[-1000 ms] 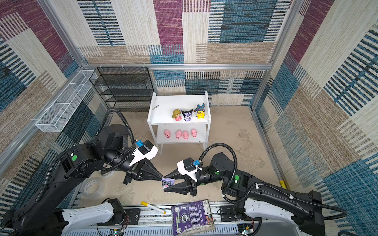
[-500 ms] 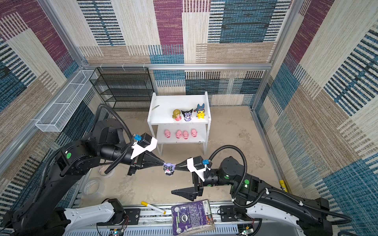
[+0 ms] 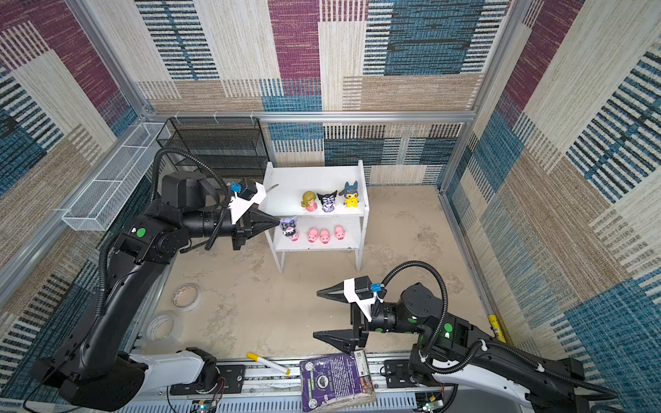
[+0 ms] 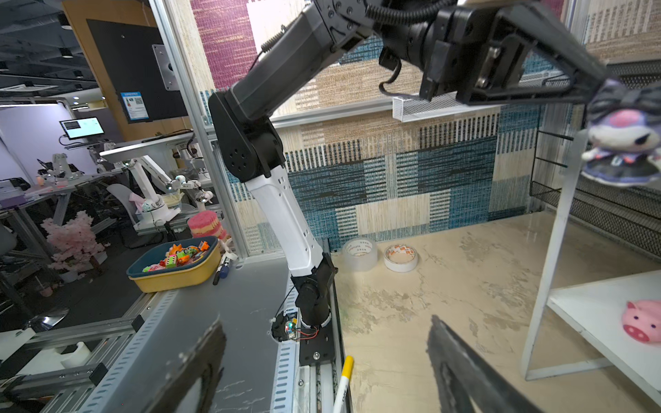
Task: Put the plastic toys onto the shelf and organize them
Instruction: 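Carry the purple figure with the left gripper over the top tier beside the blonde figure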
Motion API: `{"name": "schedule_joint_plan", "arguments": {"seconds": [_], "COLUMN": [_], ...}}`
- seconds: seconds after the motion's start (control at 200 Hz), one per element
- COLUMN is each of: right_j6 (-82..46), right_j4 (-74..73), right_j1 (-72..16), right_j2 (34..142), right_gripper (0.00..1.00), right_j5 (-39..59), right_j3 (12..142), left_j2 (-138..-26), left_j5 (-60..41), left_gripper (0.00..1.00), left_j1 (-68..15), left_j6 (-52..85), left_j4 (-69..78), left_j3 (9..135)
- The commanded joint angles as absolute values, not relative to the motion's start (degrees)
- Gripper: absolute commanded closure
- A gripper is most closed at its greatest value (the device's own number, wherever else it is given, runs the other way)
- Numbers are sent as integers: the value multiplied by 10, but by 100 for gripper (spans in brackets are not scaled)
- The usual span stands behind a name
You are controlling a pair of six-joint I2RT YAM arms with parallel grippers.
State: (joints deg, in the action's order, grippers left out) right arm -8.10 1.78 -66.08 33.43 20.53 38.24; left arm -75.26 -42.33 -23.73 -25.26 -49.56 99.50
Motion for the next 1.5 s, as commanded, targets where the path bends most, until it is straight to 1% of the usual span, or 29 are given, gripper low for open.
{"name": "schedule_joint_plan", "arguments": {"seconds": [0.0, 0.175, 0.506, 0.691, 1.242, 1.492], "right_j6": [-85, -84, -83, -86, -87, -91], "right_j4": [19, 23, 33, 31, 27, 24], "right_j1": [-661, -661, -661, -661, -661, -661], "right_j2": [336, 333, 326, 337, 341, 332], "right_gripper": [11, 10, 10, 10, 10, 10], "right_j5": [197, 192, 160, 160, 155, 154], "right_j3": [381, 381, 380, 380, 378, 372], "left_j2": [-784, -816, -811, -822, -843, -849], "left_j5": [-418, -430, -480, -499, -517, -512], "left_gripper": [100, 100, 100, 100, 100, 100], "left_j1": [-228, -204, -152, -136, -130, -130], "left_j6": [-293, -299, -262, -250, -239, -246], "left_j4": [-501, -482, -361, -333, -334, -362], "left_j3": [1033, 1054, 995, 991, 983, 991]}}
